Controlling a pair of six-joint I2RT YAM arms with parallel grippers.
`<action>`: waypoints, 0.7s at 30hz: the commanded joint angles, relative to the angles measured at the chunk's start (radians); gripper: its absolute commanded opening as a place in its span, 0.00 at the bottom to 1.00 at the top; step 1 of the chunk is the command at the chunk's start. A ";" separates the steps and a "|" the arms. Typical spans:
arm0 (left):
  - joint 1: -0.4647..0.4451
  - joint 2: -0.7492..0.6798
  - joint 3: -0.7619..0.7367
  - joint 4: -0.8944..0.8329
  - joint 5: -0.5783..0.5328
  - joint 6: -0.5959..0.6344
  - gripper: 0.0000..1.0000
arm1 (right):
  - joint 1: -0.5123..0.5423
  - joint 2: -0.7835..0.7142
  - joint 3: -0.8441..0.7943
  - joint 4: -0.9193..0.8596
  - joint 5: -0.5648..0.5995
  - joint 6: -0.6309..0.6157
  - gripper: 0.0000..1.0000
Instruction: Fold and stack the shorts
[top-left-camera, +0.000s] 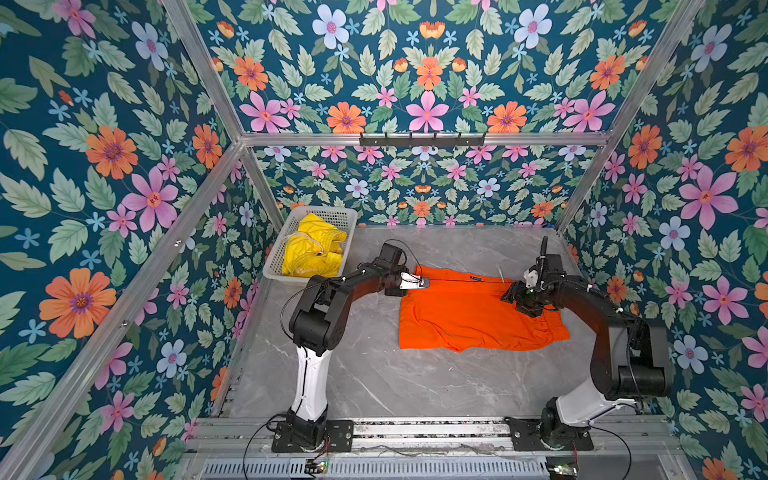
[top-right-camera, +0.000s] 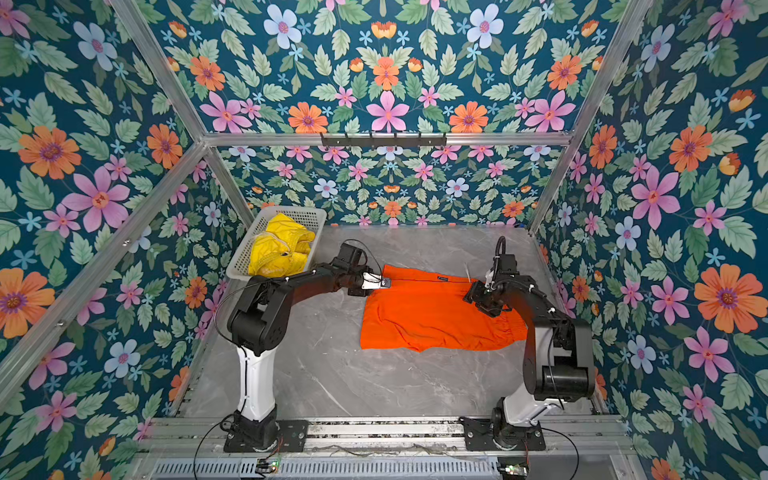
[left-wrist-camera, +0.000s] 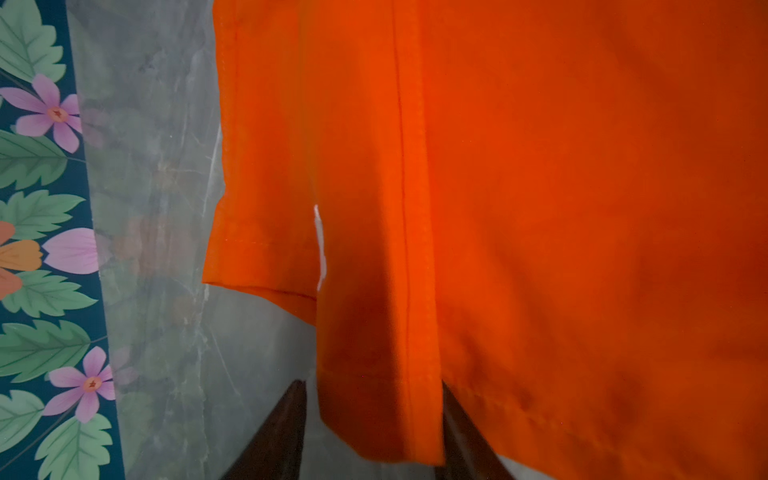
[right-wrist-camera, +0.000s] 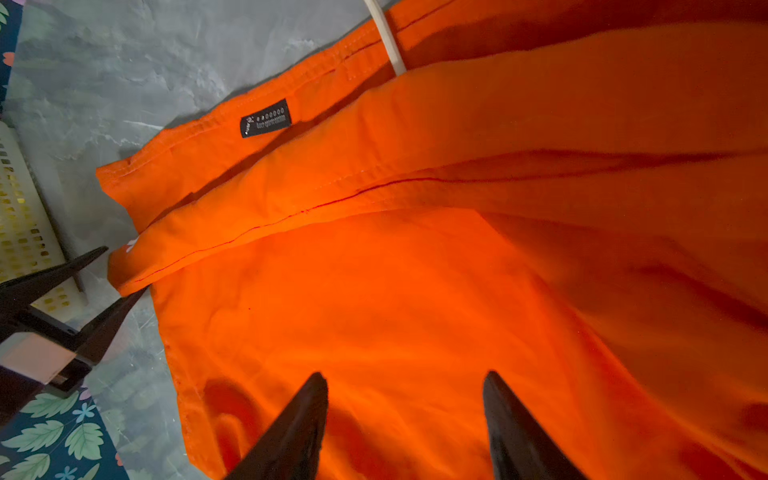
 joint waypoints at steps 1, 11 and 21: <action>0.000 0.003 0.000 0.108 0.014 -0.073 0.47 | 0.000 0.010 -0.007 0.026 0.007 0.010 0.60; 0.001 0.070 0.083 0.141 0.031 -0.170 0.25 | 0.001 0.014 -0.019 0.032 0.019 0.010 0.60; 0.002 0.132 0.215 0.088 0.004 -0.299 0.00 | -0.001 0.022 -0.016 0.021 0.036 0.004 0.60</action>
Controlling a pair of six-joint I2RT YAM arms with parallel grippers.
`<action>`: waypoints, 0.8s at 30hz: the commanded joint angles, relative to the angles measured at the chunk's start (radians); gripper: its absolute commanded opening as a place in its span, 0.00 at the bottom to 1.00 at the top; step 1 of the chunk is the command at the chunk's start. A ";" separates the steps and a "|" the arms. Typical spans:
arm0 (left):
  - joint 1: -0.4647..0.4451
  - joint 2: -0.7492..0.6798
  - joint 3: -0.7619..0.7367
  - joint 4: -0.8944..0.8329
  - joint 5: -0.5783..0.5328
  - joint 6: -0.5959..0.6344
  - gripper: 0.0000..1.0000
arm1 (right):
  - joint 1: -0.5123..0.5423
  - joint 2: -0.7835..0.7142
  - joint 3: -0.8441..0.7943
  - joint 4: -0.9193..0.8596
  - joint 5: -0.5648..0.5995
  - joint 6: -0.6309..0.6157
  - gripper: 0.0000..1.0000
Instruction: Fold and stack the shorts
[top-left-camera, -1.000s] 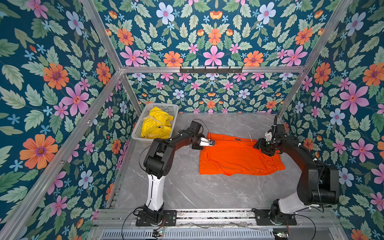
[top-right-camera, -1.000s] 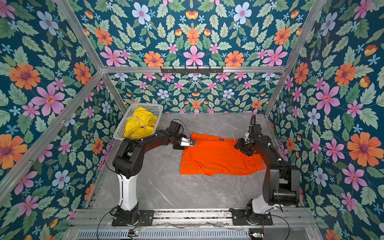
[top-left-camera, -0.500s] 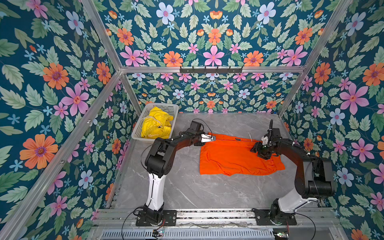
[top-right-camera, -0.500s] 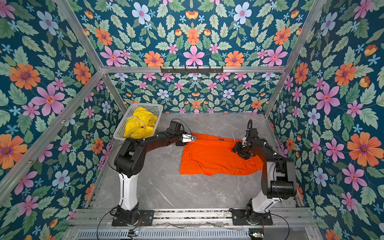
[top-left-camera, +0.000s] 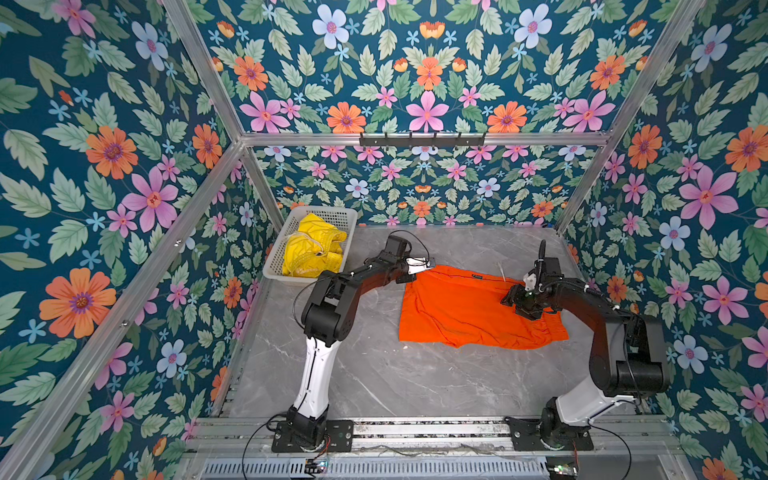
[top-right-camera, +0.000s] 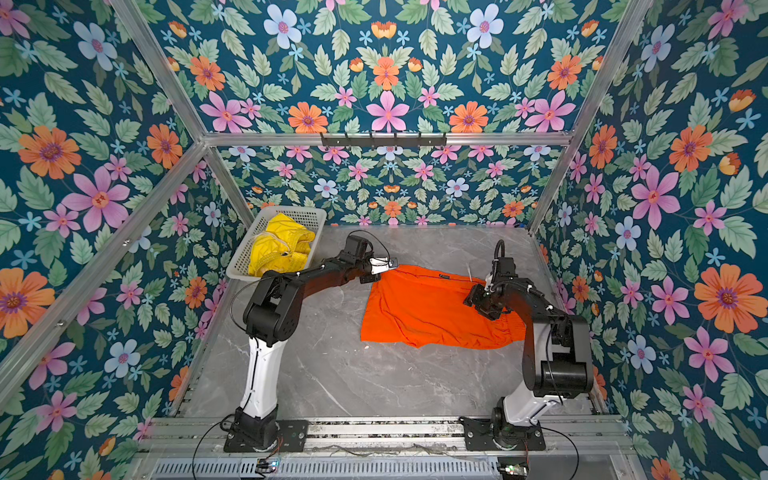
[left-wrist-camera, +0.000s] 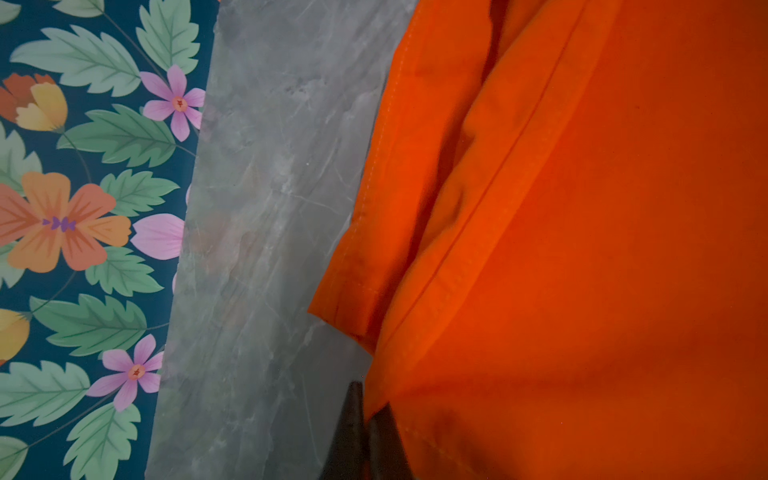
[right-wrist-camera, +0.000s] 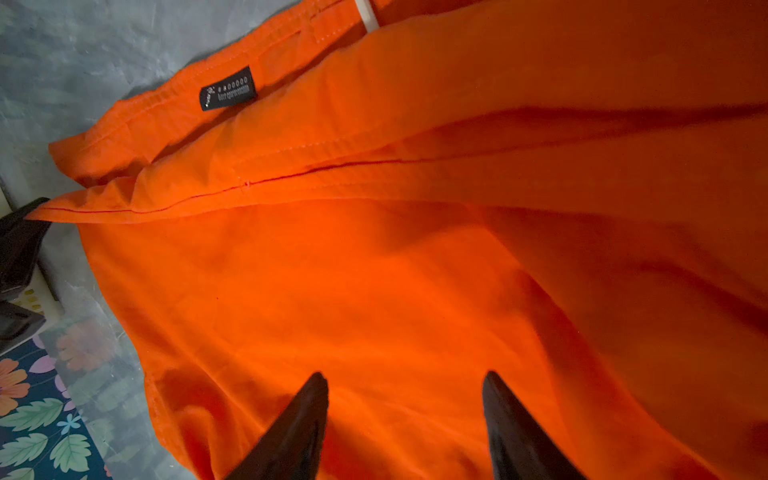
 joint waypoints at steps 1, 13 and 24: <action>0.003 -0.014 0.033 -0.033 0.010 -0.087 0.00 | -0.002 0.014 0.008 -0.008 0.026 0.001 0.60; 0.008 0.031 0.254 -0.157 0.078 -0.307 0.02 | -0.036 0.134 0.008 -0.016 0.107 0.013 0.58; 0.009 0.362 0.681 -0.360 -0.132 -0.513 0.12 | -0.037 0.087 0.014 -0.019 0.059 0.008 0.59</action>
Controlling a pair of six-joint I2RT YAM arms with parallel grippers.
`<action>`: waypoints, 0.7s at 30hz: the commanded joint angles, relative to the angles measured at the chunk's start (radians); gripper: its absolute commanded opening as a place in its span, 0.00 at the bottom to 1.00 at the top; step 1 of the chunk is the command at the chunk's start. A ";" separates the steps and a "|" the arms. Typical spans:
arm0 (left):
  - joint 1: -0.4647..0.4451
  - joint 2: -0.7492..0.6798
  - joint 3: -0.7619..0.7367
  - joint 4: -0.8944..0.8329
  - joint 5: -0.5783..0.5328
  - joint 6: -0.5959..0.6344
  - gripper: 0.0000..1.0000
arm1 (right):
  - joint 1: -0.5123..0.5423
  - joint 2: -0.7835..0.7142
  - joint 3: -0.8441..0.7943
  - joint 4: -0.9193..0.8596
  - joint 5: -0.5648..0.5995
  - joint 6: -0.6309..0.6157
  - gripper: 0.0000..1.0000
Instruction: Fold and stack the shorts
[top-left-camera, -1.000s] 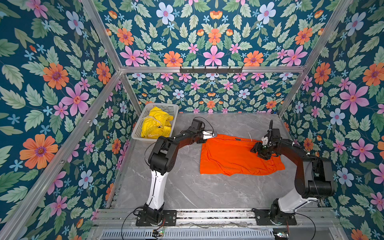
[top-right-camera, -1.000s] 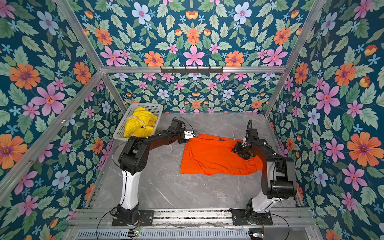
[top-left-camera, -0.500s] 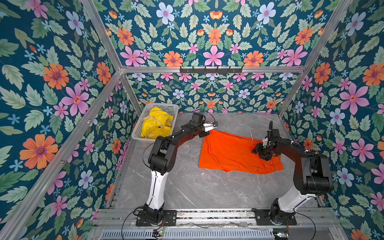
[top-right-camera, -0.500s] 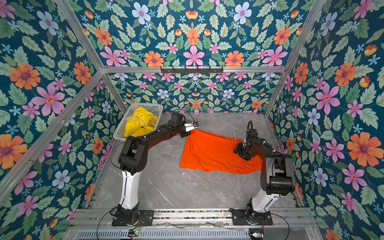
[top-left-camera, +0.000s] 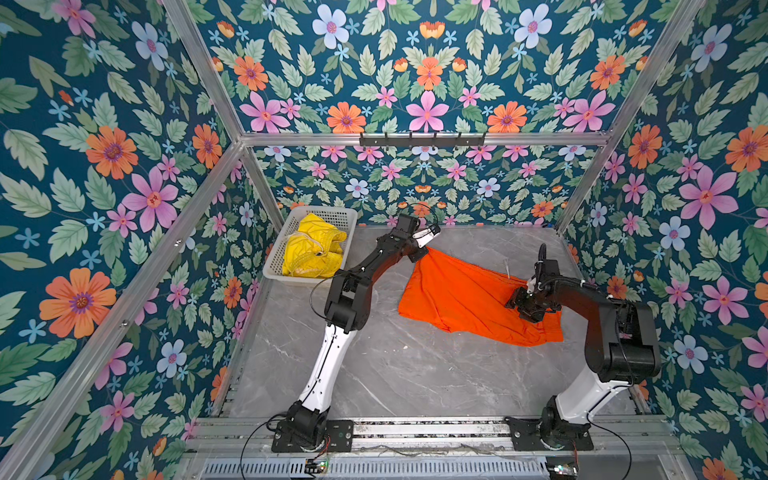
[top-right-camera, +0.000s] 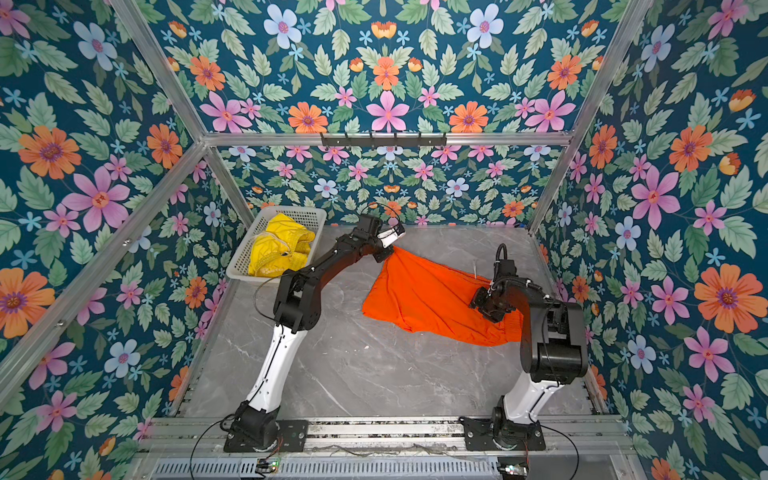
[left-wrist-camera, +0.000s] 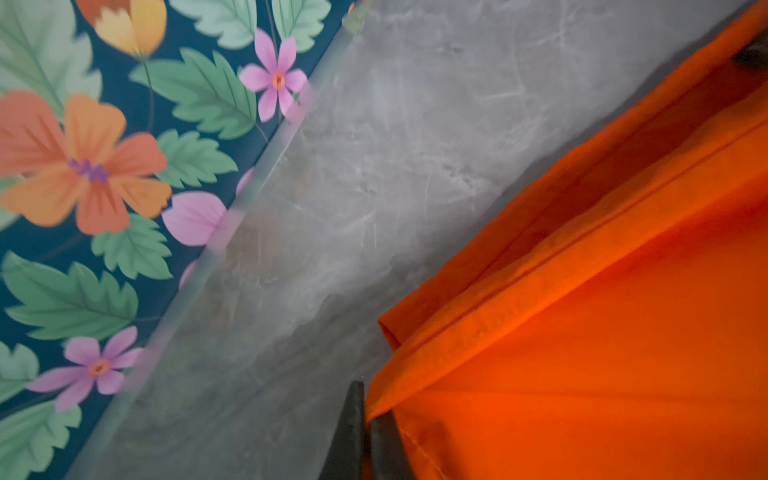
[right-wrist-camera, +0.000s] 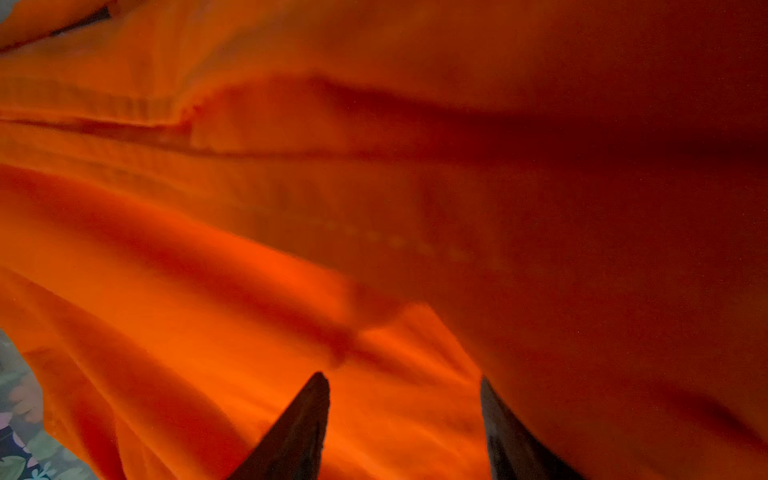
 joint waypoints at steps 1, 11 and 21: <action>0.004 0.014 0.006 -0.030 -0.097 -0.074 0.15 | 0.000 -0.024 -0.004 -0.023 -0.020 -0.004 0.60; 0.002 -0.190 -0.154 0.030 -0.114 -0.206 0.63 | 0.025 -0.162 0.110 -0.043 -0.087 0.004 0.60; -0.034 -0.490 -0.586 0.263 0.144 -0.645 0.53 | 0.110 0.039 0.298 0.008 -0.133 0.018 0.60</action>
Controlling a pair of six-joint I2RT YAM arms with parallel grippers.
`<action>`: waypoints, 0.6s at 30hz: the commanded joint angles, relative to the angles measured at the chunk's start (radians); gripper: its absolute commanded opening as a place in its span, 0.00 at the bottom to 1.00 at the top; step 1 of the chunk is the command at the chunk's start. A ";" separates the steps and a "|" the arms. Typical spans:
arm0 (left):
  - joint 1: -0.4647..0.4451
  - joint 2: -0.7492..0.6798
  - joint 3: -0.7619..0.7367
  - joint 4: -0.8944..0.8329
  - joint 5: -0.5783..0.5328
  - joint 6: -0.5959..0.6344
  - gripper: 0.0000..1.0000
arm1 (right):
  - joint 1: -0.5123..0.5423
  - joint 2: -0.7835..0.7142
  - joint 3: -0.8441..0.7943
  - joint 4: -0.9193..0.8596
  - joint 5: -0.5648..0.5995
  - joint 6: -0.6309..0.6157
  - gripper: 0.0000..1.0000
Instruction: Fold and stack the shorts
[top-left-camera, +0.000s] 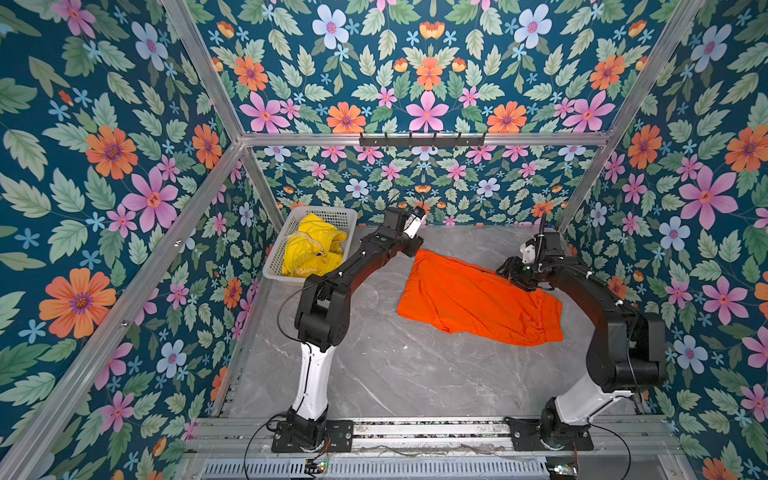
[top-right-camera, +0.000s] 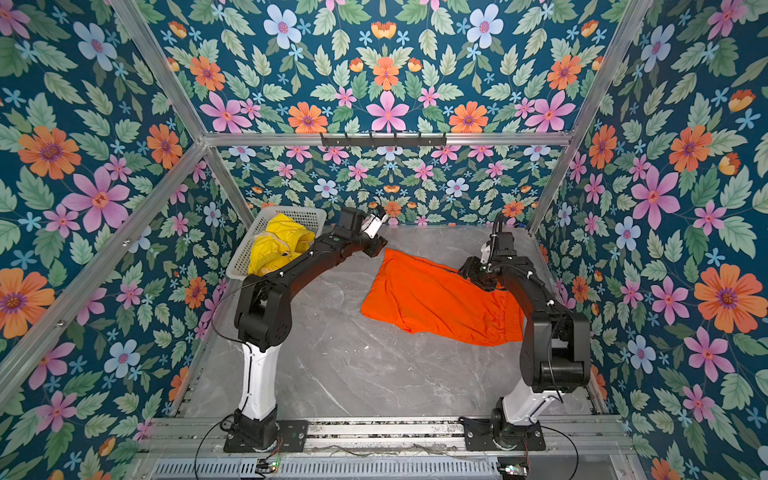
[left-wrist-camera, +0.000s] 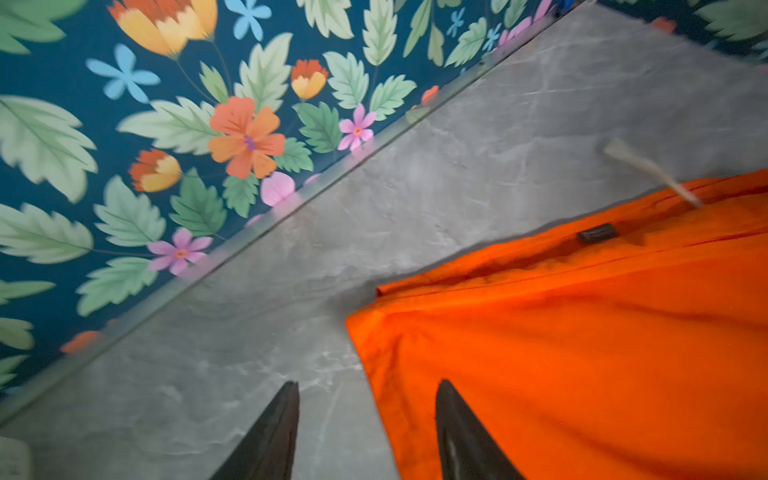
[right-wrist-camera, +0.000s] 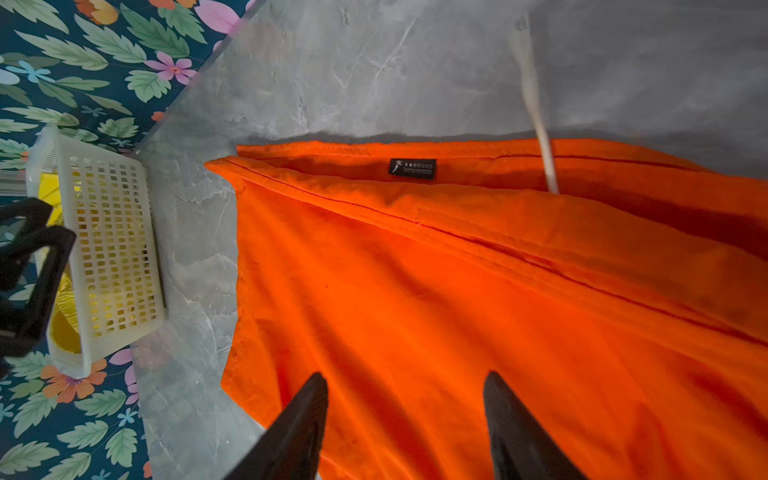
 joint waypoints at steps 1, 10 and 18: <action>-0.022 -0.029 -0.106 0.110 0.150 -0.236 0.52 | 0.020 0.073 0.049 0.026 -0.041 0.015 0.60; -0.056 0.032 -0.283 0.218 0.230 -0.468 0.47 | 0.058 0.276 0.180 0.018 -0.104 0.041 0.59; -0.056 0.055 -0.329 0.146 0.145 -0.429 0.47 | 0.055 0.343 0.216 -0.049 -0.063 0.014 0.59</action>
